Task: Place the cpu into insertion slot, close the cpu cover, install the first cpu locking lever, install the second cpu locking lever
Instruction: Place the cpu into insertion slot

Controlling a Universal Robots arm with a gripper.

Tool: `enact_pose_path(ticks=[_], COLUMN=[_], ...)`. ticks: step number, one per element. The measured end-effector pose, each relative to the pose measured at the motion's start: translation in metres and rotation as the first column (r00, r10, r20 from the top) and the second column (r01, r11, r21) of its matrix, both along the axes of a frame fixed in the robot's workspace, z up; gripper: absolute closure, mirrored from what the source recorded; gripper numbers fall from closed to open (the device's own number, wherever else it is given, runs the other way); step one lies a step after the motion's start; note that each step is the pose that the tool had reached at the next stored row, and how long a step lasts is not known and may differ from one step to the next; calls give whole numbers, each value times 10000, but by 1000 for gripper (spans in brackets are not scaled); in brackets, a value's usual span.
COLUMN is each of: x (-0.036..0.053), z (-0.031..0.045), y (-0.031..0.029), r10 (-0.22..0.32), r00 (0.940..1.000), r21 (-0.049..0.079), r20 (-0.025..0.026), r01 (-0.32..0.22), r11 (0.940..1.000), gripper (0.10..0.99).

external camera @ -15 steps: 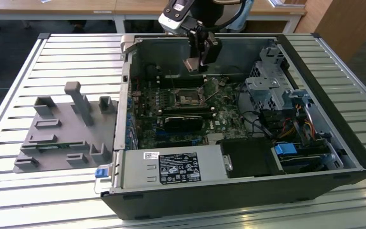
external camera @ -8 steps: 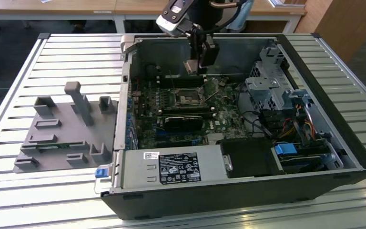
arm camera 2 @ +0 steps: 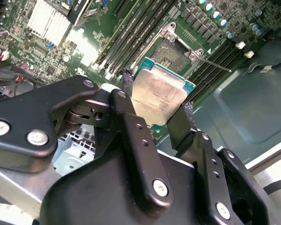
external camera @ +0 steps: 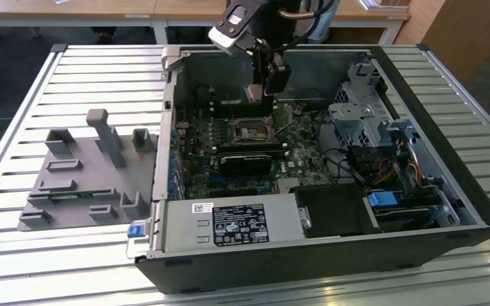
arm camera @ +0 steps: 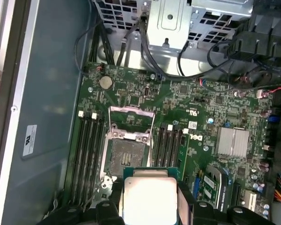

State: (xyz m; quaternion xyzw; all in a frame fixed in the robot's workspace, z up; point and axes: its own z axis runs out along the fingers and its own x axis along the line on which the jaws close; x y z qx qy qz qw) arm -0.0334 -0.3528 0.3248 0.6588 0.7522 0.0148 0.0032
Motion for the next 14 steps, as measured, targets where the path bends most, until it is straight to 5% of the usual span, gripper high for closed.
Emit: enact_pose_path(ticks=[6,14], x=[0,0], z=[-79,-139], y=[0,6], r10=[-30,-712], r00=[10000,9975], r21=[-16,-17], r20=[5,6], r01=[30,712], r11=[10000,9975], gripper=[545,545])
